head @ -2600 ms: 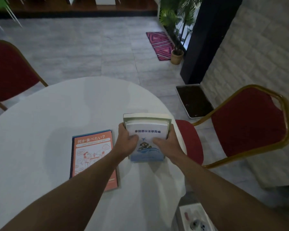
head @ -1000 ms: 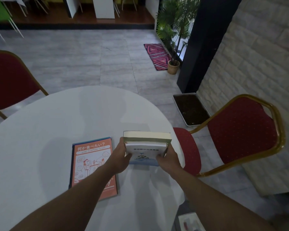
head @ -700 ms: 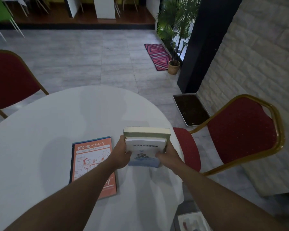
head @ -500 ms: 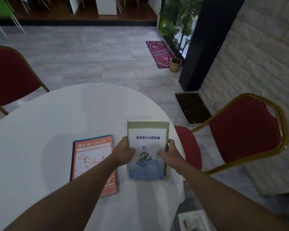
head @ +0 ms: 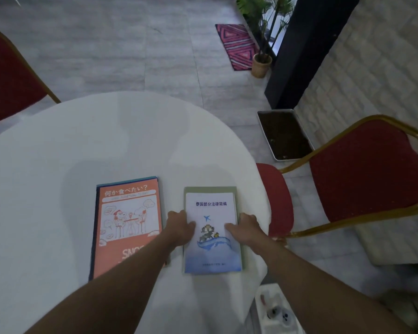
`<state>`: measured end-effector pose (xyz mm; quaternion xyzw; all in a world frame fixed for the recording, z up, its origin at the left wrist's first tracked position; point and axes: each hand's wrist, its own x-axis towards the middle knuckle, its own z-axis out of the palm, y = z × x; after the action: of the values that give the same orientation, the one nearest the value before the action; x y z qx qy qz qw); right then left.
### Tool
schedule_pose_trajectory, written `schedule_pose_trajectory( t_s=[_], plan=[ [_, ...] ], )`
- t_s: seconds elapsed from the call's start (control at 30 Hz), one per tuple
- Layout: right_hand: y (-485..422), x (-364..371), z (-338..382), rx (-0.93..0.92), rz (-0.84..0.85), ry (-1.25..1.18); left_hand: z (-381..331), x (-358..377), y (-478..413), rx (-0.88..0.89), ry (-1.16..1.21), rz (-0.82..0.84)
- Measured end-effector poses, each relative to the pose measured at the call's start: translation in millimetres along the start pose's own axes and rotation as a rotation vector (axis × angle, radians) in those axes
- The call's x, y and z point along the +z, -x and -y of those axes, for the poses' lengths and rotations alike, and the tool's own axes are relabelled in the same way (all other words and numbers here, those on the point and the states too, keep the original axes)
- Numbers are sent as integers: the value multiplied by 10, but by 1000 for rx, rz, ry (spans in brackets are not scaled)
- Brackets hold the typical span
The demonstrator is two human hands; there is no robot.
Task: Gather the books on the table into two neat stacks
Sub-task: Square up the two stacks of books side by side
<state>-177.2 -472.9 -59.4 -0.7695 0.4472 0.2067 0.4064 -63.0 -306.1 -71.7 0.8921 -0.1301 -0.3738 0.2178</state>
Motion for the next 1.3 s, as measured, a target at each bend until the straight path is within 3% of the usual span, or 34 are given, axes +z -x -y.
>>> schedule_pose_trajectory(
  t_s=[0.23, 0.33, 0.53, 0.77, 0.87, 1.0, 1.1, 1.3],
  plan=[
    [-88, 28, 106, 61, 36, 125, 13, -30, -67, 8, -72, 45],
    [-98, 70, 176, 57, -43, 202, 24, -103, -47, 45, -76, 33],
    [-3, 185, 529, -216, -291, 193, 285, -477, 107, 88, -3, -174],
    [109, 689, 1154, -458, -43, 155, 885, -852, 287, -93, -35, -343],
    [140, 997, 1357, -430, 74, 233, 1219, -917, 344, -240, -100, -397],
    [137, 1359, 1467, -308, 181, 380, 1576, -882, 372, -416, -58, -336],
    [121, 1550, 1525, -217, 145, 379, 1727, -821, 326, -429, -13, -289],
    [-25, 1587, 1674, -116, 87, 262, 1770, -913, 174, -426, 168, -375]
  ],
)
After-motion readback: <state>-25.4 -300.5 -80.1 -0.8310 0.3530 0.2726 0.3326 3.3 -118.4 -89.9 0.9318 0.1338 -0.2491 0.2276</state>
